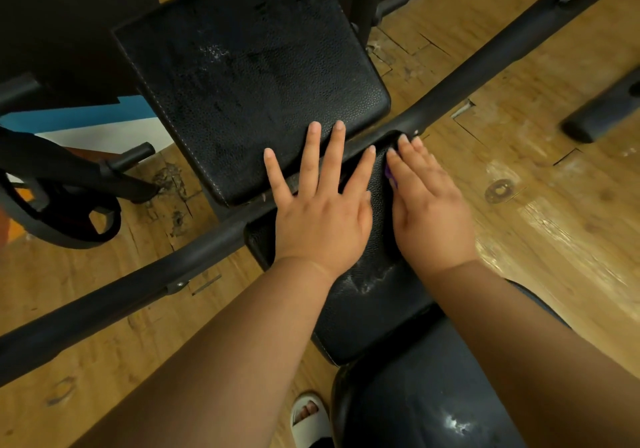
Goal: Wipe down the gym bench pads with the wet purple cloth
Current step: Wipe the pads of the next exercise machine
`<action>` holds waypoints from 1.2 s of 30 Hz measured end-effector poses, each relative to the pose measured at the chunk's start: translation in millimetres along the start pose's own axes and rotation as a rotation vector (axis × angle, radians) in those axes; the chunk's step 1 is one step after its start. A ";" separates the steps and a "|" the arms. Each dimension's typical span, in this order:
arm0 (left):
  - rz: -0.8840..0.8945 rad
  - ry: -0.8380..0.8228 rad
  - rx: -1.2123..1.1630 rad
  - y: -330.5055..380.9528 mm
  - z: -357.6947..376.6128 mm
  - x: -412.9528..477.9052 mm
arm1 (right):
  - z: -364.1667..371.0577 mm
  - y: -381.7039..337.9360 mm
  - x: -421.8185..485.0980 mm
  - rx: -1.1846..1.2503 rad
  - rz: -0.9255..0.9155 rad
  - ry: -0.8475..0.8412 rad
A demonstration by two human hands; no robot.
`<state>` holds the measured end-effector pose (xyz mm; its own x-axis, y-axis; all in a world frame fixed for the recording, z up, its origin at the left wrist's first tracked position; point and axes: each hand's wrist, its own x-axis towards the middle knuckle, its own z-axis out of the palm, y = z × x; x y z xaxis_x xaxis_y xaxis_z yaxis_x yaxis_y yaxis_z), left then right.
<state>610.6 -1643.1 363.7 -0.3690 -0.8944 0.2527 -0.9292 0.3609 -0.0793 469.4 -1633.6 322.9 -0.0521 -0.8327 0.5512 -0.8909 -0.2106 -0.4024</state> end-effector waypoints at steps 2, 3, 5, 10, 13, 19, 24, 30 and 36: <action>0.007 -0.001 0.008 -0.4 2.0 0.3 | 2.0 -1.0 11.2 0.007 0.001 0.008; 0.006 -0.002 0.005 -0.5 1.8 -0.2 | 1.5 -0.3 9.0 0.016 -0.003 0.005; 0.002 0.003 0.003 0.3 1.9 0.0 | -1.1 4.1 -7.6 0.028 -0.016 -0.008; 0.091 0.023 0.008 0.0 2.0 -1.2 | -3.4 9.4 -19.1 0.028 -0.040 -0.024; 0.092 0.042 0.005 -0.3 2.1 -1.7 | 2.6 3.9 10.6 0.033 -0.028 -0.007; 0.073 0.031 -0.006 0.1 2.7 -1.1 | -6.9 10.2 -25.3 0.050 -0.032 -0.036; 0.071 0.033 -0.007 0.1 2.3 -1.2 | -0.8 0.4 4.8 0.104 0.056 -0.006; 0.077 0.031 -0.005 -0.8 2.4 -0.4 | -1.8 1.8 -17.0 0.126 0.017 -0.011; 0.073 0.015 -0.004 -0.1 1.2 -1.8 | 4.9 0.2 12.0 0.140 0.062 0.036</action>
<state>611.4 -1641.9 362.1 -0.4358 -0.8615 0.2606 -0.8996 0.4264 -0.0946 470.9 -1646.1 325.8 -0.1233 -0.8277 0.5474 -0.8142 -0.2310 -0.5327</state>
